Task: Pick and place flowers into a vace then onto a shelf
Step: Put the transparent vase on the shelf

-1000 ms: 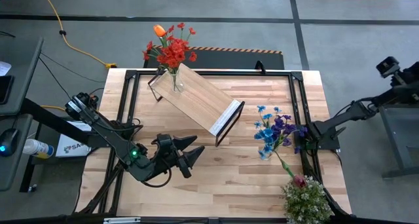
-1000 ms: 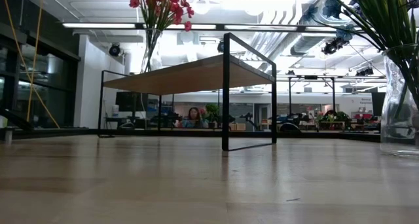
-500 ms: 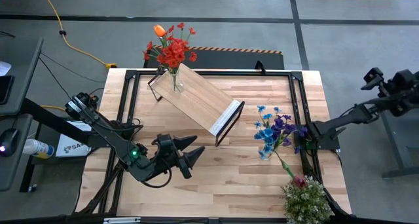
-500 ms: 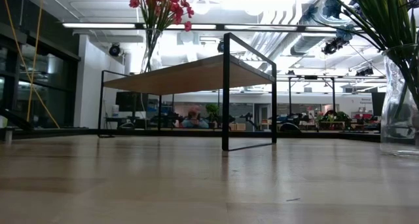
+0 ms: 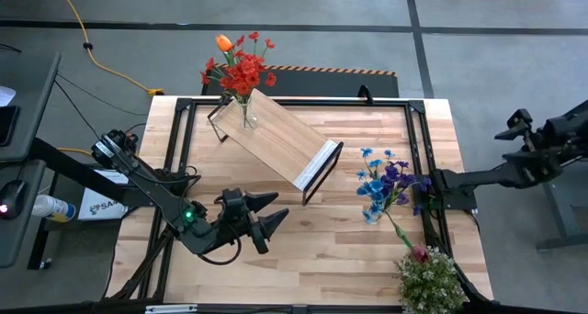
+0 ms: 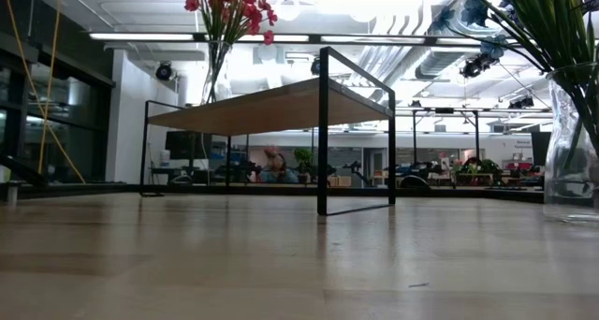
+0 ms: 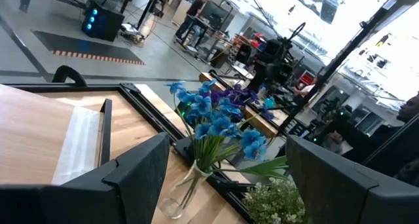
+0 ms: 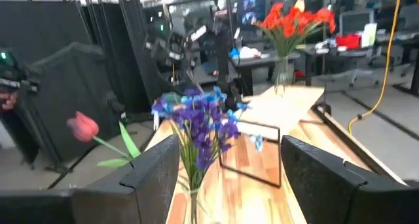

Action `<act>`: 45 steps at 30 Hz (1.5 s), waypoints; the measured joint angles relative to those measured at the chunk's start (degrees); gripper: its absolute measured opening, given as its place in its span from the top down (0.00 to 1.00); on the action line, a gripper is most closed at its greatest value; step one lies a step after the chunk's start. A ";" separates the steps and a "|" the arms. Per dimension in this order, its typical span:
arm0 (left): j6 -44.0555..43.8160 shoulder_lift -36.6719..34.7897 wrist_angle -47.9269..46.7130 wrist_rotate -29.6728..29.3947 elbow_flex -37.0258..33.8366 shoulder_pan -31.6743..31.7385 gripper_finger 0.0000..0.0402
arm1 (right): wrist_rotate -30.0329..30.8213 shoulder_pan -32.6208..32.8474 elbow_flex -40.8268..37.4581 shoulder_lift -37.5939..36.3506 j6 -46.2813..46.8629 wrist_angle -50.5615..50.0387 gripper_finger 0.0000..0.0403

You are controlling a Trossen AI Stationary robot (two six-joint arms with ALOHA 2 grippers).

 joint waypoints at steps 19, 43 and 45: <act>1.67 0.00 0.00 0.56 -0.01 -0.04 0.16 | -0.71 -0.58 -10.41 -0.04 7.61 1.85 0.36; 5.86 0.00 0.04 6.12 -0.02 -0.04 0.16 | -1.78 -2.22 -30.96 -0.11 16.04 16.42 0.36; 5.97 0.00 0.02 6.12 -0.02 -0.04 0.16 | -1.77 -2.22 -32.70 -0.11 17.52 17.38 0.36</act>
